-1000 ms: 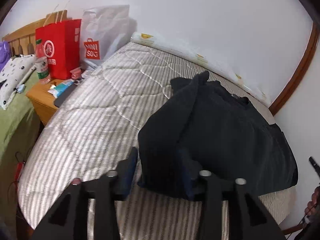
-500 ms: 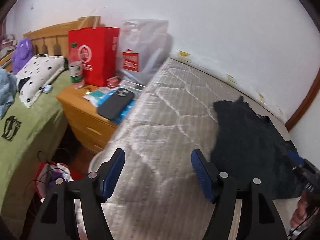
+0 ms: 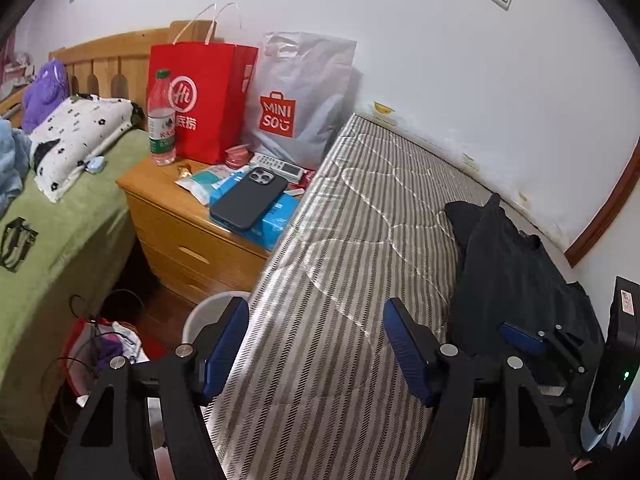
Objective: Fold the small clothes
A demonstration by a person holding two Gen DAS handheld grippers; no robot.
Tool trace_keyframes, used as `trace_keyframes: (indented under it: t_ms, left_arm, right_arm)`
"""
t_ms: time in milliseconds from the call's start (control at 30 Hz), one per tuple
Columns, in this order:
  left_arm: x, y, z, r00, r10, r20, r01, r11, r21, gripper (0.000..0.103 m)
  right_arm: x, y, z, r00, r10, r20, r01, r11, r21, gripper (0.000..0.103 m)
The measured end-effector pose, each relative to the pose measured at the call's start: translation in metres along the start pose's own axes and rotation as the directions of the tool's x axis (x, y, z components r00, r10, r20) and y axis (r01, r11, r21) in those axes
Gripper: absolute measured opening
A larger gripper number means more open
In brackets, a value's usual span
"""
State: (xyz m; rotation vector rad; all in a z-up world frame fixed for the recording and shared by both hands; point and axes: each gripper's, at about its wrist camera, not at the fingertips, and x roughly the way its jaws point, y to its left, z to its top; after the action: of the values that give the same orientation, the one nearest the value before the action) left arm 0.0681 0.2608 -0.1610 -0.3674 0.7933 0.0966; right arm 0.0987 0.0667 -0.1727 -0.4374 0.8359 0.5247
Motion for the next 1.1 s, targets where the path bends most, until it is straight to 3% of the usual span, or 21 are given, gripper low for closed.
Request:
trace_keyframes:
  t_ms: [233,333,567,600,667,733,900,1000,1100]
  left_arm:
    - [0.013,-0.01,0.0,0.999,-0.053,-0.012,0.053,0.998,0.018,0.068]
    - [0.02,-0.014,0.004,0.999,-0.047,-0.015,0.047,0.999,0.025,0.068]
    - [0.033,-0.013,0.012,0.999,-0.037,-0.04,0.037,0.999,0.017,0.068]
    - [0.035,-0.014,0.013,0.998,-0.036,-0.043,0.037,0.999,0.017,0.068]
    - [0.039,-0.017,0.015,0.998,-0.037,-0.049,0.038,0.999,0.018,0.068]
    - [0.043,-0.025,0.017,0.997,-0.045,-0.055,0.047,0.999,0.022,0.068]
    - [0.054,-0.066,0.022,0.994,-0.094,-0.057,0.097,0.993,0.061,0.068]
    - [0.06,-0.099,0.026,0.988,-0.144,-0.063,0.149,0.985,0.086,0.068]
    - [0.066,-0.138,0.028,0.978,-0.195,-0.07,0.202,0.972,0.121,0.068]
  right_arm:
    - [-0.007,0.009,-0.012,1.0,-0.016,-0.006,0.015,0.997,-0.077,0.054]
    - [-0.003,0.017,-0.018,0.997,-0.075,-0.004,0.074,0.989,-0.126,0.054]
    - [0.015,0.012,-0.002,0.99,-0.134,0.04,0.136,0.989,-0.061,0.053]
    - [0.017,0.012,-0.001,0.989,-0.142,0.048,0.145,0.988,-0.058,0.039]
    - [0.016,0.009,0.001,0.981,-0.188,0.053,0.19,0.98,-0.052,0.025]
    - [0.003,-0.004,0.002,0.986,-0.148,0.076,0.148,0.989,0.004,0.022]
    - [-0.054,-0.06,0.004,0.972,-0.161,0.173,0.132,0.977,0.166,0.02]
    - [-0.094,-0.106,-0.002,0.958,-0.176,0.226,0.111,0.955,0.274,0.02]
    - [-0.137,-0.152,-0.016,0.931,-0.248,0.269,0.136,0.917,0.375,0.019]
